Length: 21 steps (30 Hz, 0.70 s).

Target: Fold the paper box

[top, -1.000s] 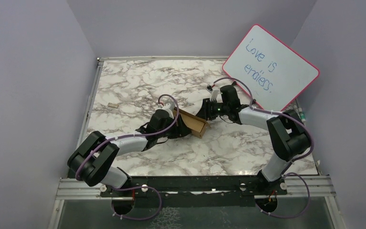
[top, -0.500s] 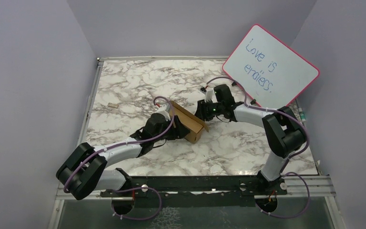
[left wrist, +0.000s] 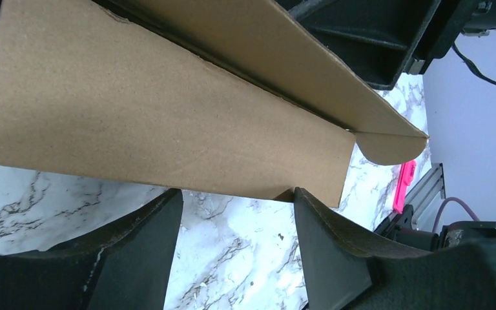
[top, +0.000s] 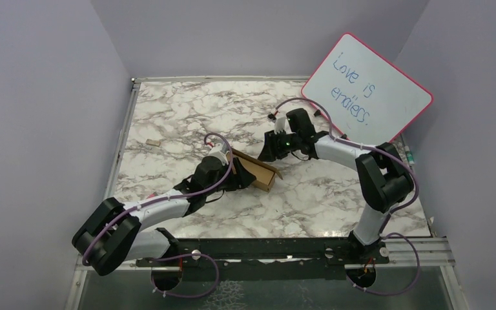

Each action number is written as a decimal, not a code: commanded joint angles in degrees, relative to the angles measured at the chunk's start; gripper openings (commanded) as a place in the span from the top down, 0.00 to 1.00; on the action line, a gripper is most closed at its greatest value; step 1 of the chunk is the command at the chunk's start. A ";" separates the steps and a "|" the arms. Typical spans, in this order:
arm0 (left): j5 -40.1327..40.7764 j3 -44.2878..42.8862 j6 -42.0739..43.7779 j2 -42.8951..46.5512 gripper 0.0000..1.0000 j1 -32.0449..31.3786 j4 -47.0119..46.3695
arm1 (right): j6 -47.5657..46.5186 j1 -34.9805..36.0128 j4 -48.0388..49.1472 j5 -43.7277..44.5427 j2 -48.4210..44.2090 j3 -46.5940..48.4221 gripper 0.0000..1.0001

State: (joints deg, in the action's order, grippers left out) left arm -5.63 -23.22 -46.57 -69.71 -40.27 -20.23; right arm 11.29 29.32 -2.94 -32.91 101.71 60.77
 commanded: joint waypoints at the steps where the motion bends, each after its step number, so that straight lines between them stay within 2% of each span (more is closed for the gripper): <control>1: 1.15 -0.61 -1.18 -2.51 0.35 -1.05 -2.78 | -1.88 0.95 -1.01 -2.69 2.95 3.46 0.54; 11: 2.23 -2.25 -0.57 -2.43 0.33 -3.22 -4.25 | -3.48 1.31 -2.52 -1.28 3.85 6.75 0.54; 14: 1.26 -2.02 1.16 -0.22 0.31 -3.15 -2.95 | -4.87 1.27 -6.23 3.23 2.18 7.88 0.51; 17: 3.37 -3.11 4.65 5.32 0.28 -3.06 5.20 | -5.27 1.20 -10.08 11.72 -2.33 8.48 0.48; 21: 9.14 -8.05 12.21 13.93 0.24 -3.04 21.74 | -4.89 1.18 -14.99 21.84 -9.29 8.66 0.45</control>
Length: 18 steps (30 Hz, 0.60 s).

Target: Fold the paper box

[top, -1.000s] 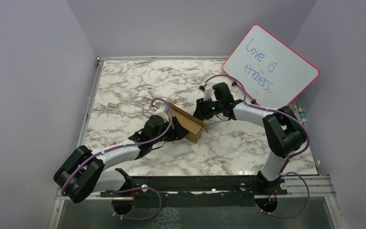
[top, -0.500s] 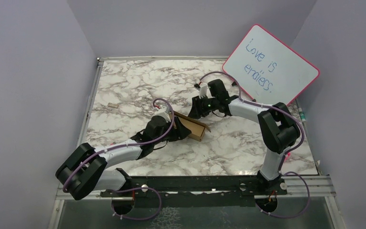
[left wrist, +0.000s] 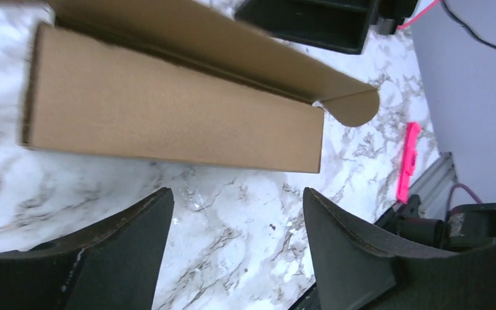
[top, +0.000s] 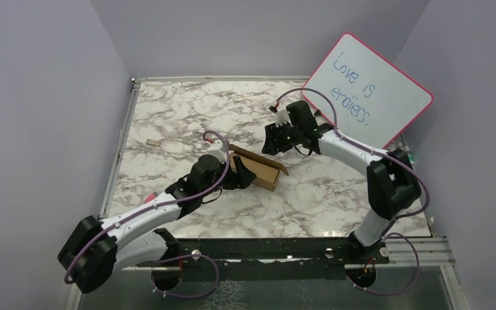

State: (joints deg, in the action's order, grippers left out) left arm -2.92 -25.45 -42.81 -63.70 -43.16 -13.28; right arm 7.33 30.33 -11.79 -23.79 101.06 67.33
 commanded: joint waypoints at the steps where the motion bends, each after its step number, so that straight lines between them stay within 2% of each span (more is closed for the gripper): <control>1: 7.83 -7.41 10.29 10.07 0.24 -0.04 18.71 | -0.70 0.22 -8.02 15.52 -10.58 2.18 0.44; 4: 12.71 -12.49 15.99 15.08 0.22 0.25 29.48 | 0.19 0.18 -13.18 22.32 -16.58 1.67 0.43; 9: 19.55 -20.59 27.95 19.21 0.20 0.75 40.05 | 1.52 0.26 -20.13 23.36 -26.53 -1.32 0.41; 14: 21.00 -26.79 37.76 16.20 0.17 1.64 42.54 | 2.62 0.27 -25.59 21.48 -33.89 -3.76 0.40; 18: 16.31 -29.18 43.73 11.14 0.16 5.47 41.26 | 2.97 0.72 -26.45 18.52 -37.52 -6.68 0.39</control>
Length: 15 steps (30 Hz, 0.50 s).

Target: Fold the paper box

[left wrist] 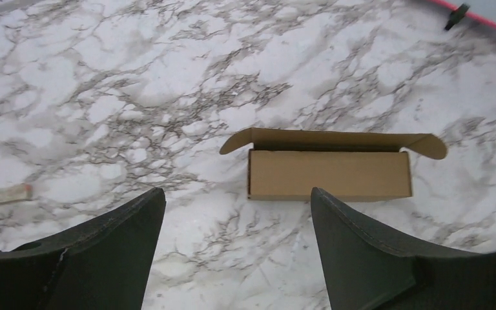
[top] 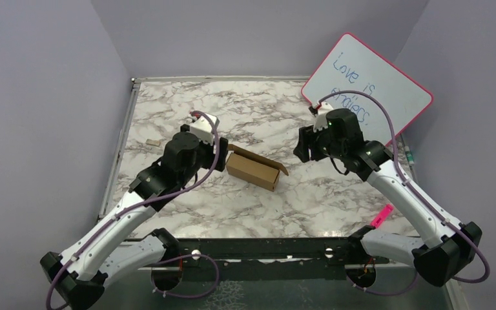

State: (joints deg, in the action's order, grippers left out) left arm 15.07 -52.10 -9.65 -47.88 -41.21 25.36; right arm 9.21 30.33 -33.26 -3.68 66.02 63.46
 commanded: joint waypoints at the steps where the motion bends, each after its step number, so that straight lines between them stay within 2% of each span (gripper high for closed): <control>1: -4.39 -2.83 11.74 -5.79 0.16 5.61 2.06 | 1.13 0.91 -5.31 -2.12 -2.99 -3.27 0.39; 5: -17.95 -3.15 14.90 -9.82 0.16 15.11 -0.71 | 1.16 2.63 -5.73 -2.98 -3.62 -4.23 0.39; 11: -31.83 -3.67 18.31 -16.36 0.19 20.25 -4.49 | 1.76 6.49 -5.39 -1.82 -1.16 -3.92 0.39; 15: -34.49 -5.00 19.66 -20.37 0.23 21.34 -3.90 | 1.99 8.14 -5.33 2.10 1.17 -3.38 0.39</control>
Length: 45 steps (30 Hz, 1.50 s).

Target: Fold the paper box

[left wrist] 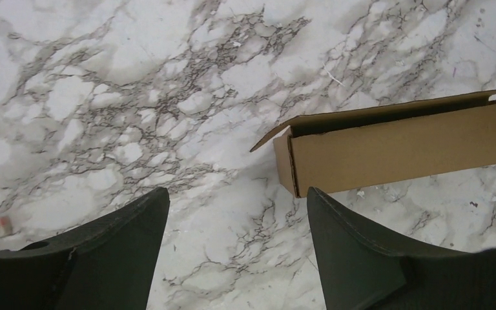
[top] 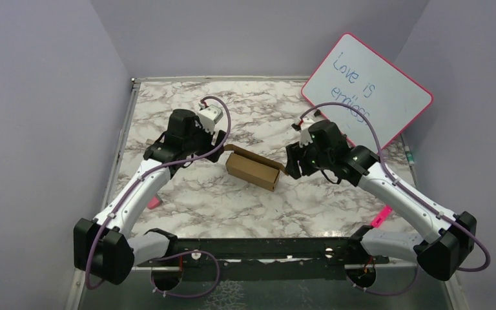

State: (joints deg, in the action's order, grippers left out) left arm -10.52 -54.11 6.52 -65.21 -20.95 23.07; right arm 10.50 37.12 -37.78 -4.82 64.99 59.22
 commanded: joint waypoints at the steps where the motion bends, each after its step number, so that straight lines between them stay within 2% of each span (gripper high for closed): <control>1: -8.94 -3.35 3.74 -3.69 0.23 1.09 -1.35 | 0.86 1.55 -0.62 3.65 2.88 1.06 0.39; 5: -10.02 -5.20 5.67 -6.38 0.24 1.09 -0.72 | 1.44 2.78 0.73 4.53 5.66 1.75 0.41; 14: -12.66 -10.53 9.08 -13.70 0.31 1.02 2.89 | 2.41 4.11 3.74 5.73 10.20 2.16 0.53; 30: -15.33 -9.20 9.55 -16.79 0.40 1.04 3.36 | 3.80 5.20 3.50 6.77 12.81 3.97 0.84; 45: -19.54 -11.66 9.36 -21.77 0.55 1.09 3.33 | 3.74 5.59 3.41 6.15 13.10 4.28 0.94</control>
State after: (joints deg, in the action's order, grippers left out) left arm -26.74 -63.35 15.44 -85.34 -20.21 26.26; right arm 13.91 42.28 -35.44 0.54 77.62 61.71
